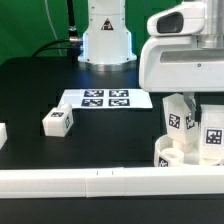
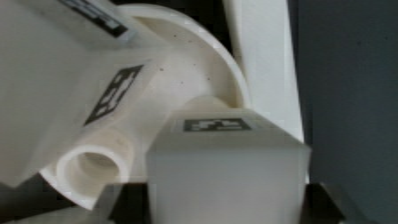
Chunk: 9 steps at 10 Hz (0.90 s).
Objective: Assemble stool
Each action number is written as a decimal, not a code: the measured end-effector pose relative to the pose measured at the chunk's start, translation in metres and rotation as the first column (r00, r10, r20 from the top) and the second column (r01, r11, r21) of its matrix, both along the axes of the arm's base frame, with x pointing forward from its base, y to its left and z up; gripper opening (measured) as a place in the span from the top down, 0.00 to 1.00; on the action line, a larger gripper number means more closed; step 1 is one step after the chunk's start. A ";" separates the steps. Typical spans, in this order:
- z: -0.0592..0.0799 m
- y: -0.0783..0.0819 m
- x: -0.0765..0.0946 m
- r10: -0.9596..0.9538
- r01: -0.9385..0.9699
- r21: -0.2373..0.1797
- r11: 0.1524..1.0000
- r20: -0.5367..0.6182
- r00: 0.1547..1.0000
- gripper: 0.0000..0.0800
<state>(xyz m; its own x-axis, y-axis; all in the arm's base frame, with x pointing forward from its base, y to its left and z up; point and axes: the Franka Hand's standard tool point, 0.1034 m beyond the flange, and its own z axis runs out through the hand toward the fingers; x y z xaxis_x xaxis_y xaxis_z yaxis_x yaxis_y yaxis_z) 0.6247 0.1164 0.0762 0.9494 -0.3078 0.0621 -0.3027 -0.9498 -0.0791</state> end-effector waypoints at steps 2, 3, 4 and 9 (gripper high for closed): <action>0.000 0.002 -0.002 -0.206 0.207 0.025 0.978 -0.017 0.978 0.58; 0.000 0.004 -0.003 -0.338 0.339 0.038 0.940 -0.032 0.941 0.58; 0.000 0.005 -0.004 -0.444 0.446 0.049 0.894 -0.047 0.895 0.58; 0.000 0.011 -0.004 -0.771 0.778 0.094 0.622 -0.100 0.629 0.58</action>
Offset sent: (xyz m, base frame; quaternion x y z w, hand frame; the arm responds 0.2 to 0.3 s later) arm -0.0174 -0.0014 -0.0067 -0.0254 -0.0198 0.3175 0.9477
